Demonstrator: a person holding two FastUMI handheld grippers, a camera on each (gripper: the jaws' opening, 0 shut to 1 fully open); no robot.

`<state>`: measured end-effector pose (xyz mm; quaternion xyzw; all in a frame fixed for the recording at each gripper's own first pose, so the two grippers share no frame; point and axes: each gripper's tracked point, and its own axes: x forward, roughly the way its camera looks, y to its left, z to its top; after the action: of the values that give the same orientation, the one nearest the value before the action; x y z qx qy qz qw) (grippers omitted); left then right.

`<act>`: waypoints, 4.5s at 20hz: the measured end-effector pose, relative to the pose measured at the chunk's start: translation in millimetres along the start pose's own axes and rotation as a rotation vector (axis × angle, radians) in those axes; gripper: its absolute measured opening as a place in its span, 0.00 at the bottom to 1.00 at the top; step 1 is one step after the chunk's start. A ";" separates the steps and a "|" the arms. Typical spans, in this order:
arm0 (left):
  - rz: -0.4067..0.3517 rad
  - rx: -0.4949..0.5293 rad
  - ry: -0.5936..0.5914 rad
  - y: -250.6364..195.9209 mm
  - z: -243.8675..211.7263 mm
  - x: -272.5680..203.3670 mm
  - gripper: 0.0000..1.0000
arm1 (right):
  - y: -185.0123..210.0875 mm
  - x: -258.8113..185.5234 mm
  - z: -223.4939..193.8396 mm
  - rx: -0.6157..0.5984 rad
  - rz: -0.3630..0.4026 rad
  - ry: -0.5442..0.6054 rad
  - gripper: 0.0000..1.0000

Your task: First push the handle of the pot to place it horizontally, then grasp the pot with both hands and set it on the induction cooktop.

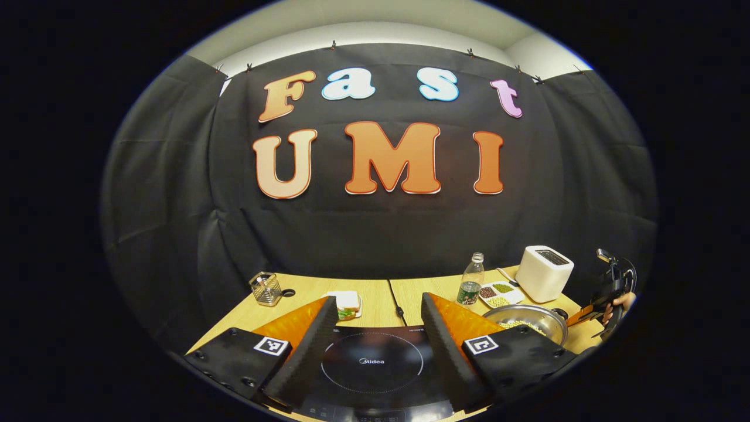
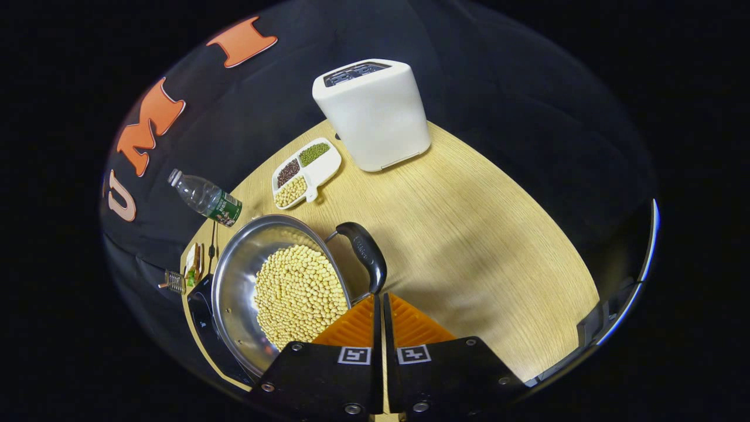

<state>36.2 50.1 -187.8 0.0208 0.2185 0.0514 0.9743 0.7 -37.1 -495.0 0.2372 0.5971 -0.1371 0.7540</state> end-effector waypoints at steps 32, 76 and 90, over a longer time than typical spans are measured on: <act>-0.220 -0.013 0.651 -188.4 -242.5 90.7 0.94 | 22.8 -22.8 35.5 -0.435 -0.001 -0.200 0.76; -0.155 0.064 0.439 -192.1 -211.5 163.4 0.78 | 12.3 -0.4 44.5 -0.396 -0.120 -0.300 0.61; -0.079 0.032 0.329 -101.9 -150.3 115.4 0.78 | 97.1 -54.0 27.0 -0.456 -0.001 -0.363 0.60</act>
<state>85.0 -35.9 -378.9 0.0191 0.3762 0.0125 0.9262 57.3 27.2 -419.3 0.0328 0.4678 -0.0401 0.8823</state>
